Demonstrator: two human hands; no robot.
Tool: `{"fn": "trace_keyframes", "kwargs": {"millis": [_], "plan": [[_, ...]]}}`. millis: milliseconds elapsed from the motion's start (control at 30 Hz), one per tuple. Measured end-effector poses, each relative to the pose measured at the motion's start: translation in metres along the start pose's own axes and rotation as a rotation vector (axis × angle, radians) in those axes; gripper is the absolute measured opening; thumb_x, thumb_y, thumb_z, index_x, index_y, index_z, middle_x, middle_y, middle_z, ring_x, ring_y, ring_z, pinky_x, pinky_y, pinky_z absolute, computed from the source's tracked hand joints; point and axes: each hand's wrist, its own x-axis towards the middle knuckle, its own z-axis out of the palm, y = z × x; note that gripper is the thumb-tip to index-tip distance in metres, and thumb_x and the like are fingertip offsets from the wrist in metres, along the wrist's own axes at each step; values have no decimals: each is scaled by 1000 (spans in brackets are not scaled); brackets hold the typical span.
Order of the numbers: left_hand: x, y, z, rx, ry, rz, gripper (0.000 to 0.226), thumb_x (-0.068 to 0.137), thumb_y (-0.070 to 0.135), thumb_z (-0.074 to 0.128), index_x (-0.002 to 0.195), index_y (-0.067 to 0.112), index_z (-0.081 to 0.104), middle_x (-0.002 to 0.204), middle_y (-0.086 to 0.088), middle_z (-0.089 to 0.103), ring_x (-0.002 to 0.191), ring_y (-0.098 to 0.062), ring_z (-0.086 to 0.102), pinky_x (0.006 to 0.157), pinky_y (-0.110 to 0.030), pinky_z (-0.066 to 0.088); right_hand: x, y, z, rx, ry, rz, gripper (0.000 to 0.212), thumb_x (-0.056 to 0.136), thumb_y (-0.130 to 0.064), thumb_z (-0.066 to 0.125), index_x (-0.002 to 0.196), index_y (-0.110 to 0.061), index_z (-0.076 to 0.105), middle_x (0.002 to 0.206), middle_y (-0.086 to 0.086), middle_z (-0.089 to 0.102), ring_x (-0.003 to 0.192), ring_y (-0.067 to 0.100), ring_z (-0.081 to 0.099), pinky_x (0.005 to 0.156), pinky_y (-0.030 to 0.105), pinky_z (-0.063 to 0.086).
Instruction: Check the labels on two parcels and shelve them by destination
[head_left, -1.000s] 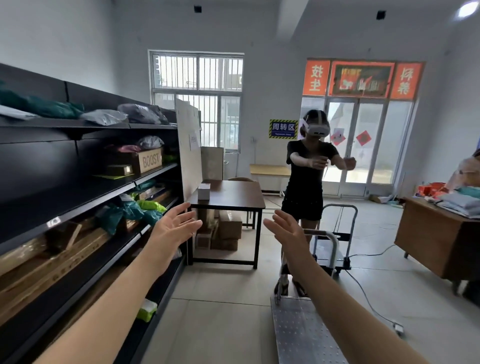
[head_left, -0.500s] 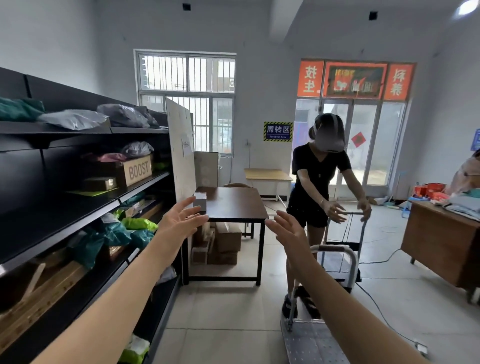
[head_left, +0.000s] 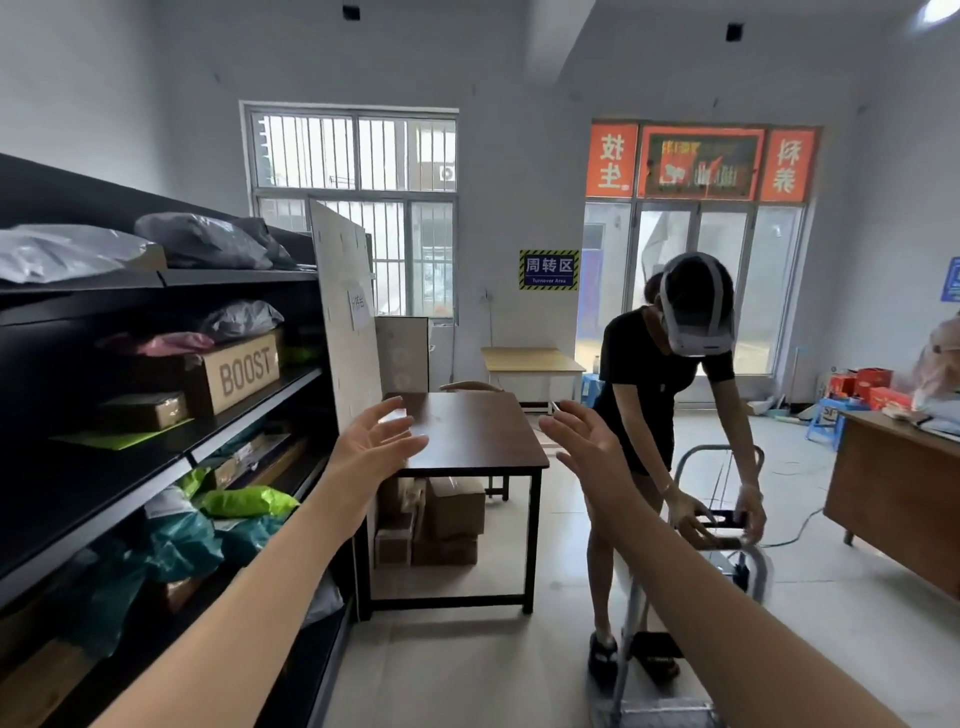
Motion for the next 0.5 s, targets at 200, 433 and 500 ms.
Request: {"fn": "trace_keyframes", "kwargs": {"millis": [200,433,500], "plan": [[90,-22,-3,55,13,34,80,57,34,84,129,31,49,126,-4,60,112,-15,60,83,-25,50,105,25,0,52,-21,-19,72,71,-36,77,135,-20,48,139,7,55,127,23,52,108,37,39],[188,-34,-14,35,75,40,93,42,46,92,124,31,52,125,-3,59,110,-13,59,88,-29,48,224,47,12,75,-54,-30,101,48,-55,76,137,-18,49,139,10,55,124,24,54,106,40,43],[212,-43,-19,41,89,33,82,59,30,89,131,25,49,130,-8,57,110,-14,58,88,-28,47,251,58,20,83,-63,-17,99,48,-54,77,136,-17,50,138,11,56,122,23,56,104,39,44]]}}
